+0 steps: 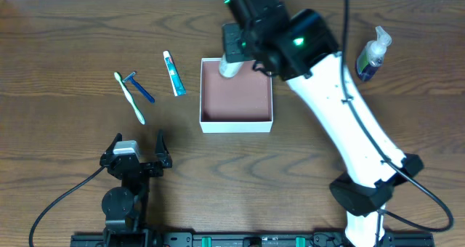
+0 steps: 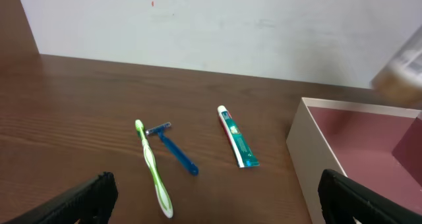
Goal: Pack container
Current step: 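Lift the Pantene tube and carry it over the box, then lower the tube upright into the box's left corner and release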
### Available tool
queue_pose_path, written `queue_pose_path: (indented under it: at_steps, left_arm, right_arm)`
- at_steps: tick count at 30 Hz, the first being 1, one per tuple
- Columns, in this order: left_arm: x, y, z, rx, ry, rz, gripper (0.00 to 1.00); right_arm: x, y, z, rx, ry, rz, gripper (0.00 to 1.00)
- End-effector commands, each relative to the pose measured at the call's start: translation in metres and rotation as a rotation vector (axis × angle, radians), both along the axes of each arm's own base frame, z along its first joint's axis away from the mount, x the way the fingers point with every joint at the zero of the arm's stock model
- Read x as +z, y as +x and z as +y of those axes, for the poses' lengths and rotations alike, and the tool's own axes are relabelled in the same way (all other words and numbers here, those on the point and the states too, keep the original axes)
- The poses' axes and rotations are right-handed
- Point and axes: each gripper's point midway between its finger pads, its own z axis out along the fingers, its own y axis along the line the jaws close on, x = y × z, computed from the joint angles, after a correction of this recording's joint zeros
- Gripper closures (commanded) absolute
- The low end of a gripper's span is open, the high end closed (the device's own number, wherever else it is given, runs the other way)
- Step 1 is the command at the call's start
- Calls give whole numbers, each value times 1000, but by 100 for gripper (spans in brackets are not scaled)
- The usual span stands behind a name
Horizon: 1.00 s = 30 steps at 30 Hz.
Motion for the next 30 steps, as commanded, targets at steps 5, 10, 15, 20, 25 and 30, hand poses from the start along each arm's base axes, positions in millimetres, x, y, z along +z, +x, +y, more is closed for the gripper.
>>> queue_pose_path:
  at_steps: [5,10,15,20,25,30]
  left_arm:
    - [-17,-1,3,12,18,50,2]
    - [-17,-1,3,12,18,50,2]
    - [-17,-1,3,12,18,50,2]
    - [-17,-1,3,12,18,50,2]
    - [-17,-1,3,12,18,50,2]
    - [-17,-1,3,12,18,50,2]
  right_arm:
    - [-34,14,24,-137,-7,10,99]
    - [-62,24,34,-162,-22,38,99]
    - [-79,33,41,-167,-30,42,99]
    - [-92,43,47,-172,-34,37,99]
    - [-103,49,49,-179,-42,34,99]
    - [-109,52,48,-186,-55,35,99]
